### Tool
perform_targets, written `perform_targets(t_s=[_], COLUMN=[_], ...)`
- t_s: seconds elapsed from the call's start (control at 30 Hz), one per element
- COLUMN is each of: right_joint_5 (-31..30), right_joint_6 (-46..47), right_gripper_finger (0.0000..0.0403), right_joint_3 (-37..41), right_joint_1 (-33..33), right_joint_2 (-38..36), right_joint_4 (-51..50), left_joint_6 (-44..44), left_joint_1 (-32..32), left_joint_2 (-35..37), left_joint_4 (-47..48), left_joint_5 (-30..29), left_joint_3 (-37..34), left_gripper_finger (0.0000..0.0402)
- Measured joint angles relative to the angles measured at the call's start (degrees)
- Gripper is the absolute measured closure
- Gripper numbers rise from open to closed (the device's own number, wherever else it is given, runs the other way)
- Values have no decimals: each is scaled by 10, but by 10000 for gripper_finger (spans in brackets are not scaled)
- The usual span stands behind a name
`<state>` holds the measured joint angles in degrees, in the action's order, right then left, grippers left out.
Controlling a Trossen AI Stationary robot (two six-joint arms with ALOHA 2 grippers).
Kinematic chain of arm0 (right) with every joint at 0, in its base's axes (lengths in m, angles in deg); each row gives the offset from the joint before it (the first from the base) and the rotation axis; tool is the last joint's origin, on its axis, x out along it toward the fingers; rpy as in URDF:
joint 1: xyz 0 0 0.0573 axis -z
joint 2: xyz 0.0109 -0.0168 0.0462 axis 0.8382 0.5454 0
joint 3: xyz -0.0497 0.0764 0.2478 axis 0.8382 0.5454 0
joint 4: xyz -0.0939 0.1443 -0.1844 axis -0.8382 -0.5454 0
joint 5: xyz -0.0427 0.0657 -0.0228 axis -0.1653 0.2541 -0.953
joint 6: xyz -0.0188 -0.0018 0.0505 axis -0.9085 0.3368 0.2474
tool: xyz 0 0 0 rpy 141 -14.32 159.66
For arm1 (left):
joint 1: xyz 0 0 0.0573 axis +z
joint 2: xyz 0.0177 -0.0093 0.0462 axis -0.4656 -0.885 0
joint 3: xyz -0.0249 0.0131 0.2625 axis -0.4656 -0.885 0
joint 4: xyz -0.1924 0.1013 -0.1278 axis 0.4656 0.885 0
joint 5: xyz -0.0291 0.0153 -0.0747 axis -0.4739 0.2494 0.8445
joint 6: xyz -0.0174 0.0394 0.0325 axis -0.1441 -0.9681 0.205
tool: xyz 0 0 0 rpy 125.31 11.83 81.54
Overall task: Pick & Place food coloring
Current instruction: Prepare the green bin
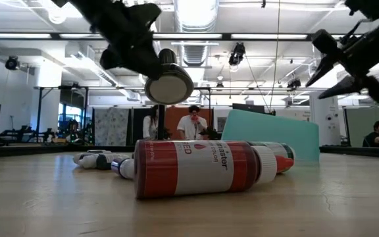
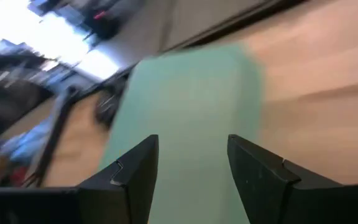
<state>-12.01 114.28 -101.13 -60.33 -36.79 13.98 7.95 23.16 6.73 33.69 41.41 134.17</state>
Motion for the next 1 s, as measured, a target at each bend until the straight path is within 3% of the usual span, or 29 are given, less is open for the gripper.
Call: perform_targets(t_s=[0.17,0.37,0.5,0.67,0.8,1.0], right_joint_5=[27,85,90,148,158,189], right_joint_6=[95,85,93,99,99,64], right_gripper_finger=[225,225,227,230,230,230], right_joint_3=[-57,-69,-74,-73,-72,-73], right_joint_1=[30,47,52,79,90,91], right_joint_2=[53,100,147,206,225,201], right_joint_4=[-155,-100,-96,-96,-91,-68], left_joint_6=[-39,-104,-131,-174,-204,-184], left_joint_1=[2,-2,-1,4,12,24], left_joint_2=[-31,-90,-122,-154,-187,-229], left_joint_4=[-2,12,35,46,49,52], left_joint_5=[-33,-67,-66,-64,-41,14], left_joint_3=[51,125,173,232,271,316], left_gripper_finger=[321,321,321,321,321,321])
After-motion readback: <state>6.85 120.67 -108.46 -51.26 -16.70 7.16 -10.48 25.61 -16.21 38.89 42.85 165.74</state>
